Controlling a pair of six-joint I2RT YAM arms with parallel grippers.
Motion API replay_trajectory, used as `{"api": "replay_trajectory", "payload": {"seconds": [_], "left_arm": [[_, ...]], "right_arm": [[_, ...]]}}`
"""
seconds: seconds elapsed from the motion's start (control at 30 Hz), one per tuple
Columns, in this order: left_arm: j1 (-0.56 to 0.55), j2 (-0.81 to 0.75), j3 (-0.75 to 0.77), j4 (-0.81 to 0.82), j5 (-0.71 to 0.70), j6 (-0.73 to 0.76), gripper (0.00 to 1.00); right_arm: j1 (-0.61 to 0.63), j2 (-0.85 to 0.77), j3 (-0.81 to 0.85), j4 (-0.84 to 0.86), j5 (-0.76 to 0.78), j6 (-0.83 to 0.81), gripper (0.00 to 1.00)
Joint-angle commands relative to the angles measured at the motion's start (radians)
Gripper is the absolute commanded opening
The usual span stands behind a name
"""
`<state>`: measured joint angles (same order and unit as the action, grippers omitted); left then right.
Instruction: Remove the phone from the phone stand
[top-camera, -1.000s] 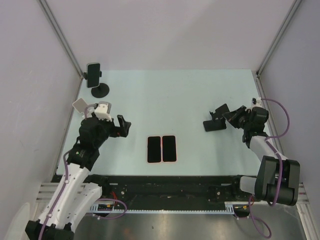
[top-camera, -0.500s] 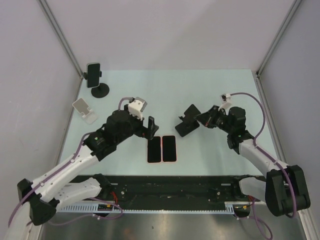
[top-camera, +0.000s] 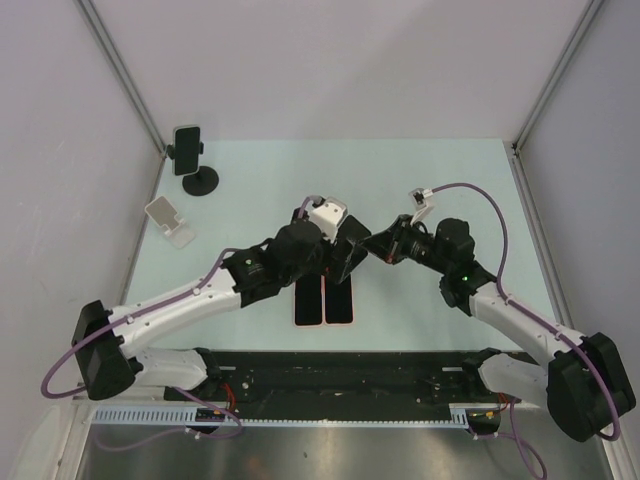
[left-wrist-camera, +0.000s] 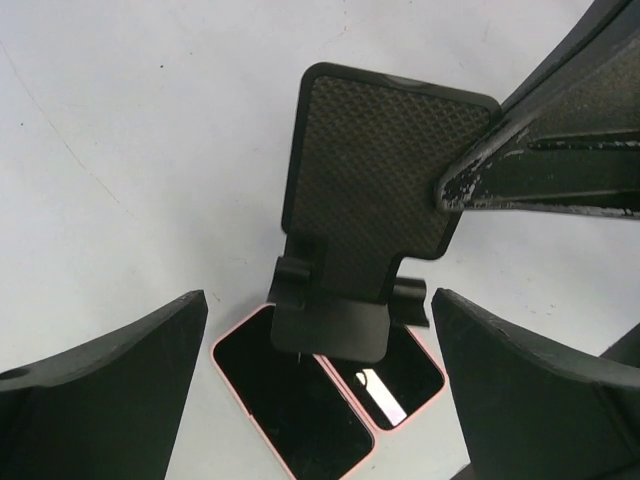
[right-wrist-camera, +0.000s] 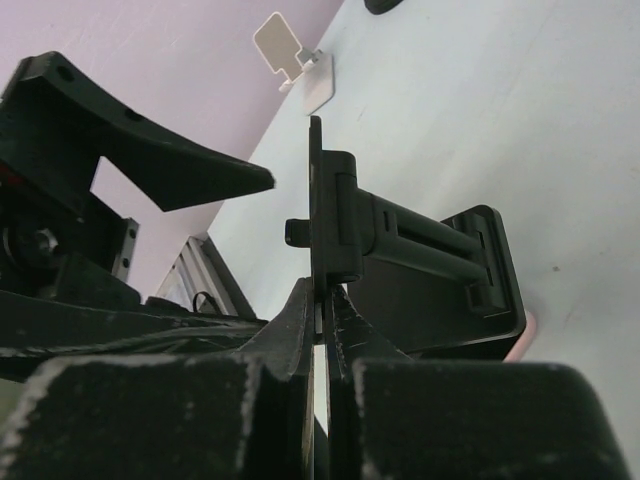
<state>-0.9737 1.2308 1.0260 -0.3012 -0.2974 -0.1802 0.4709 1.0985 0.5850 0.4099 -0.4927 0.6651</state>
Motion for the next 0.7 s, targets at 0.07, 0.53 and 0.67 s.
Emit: {"api": "replay_trajectory", "payload": {"seconds": [0.07, 0.53, 0.67], "left_arm": [[-0.051, 0.07, 0.083, 0.027, -0.103, 0.013, 1.0], [-0.092, 0.121, 0.094, 0.068, -0.19, 0.013, 0.91], [-0.092, 0.116, 0.089, 0.083, -0.197, 0.024, 0.82]], "right_arm": [[0.041, -0.029, 0.056, 0.096, 0.022, 0.027, 0.0], [0.072, -0.023, 0.061, 0.118, 0.017, 0.051, 0.0], [0.077, -0.011, 0.061, 0.113, 0.013, 0.05, 0.0]]}}
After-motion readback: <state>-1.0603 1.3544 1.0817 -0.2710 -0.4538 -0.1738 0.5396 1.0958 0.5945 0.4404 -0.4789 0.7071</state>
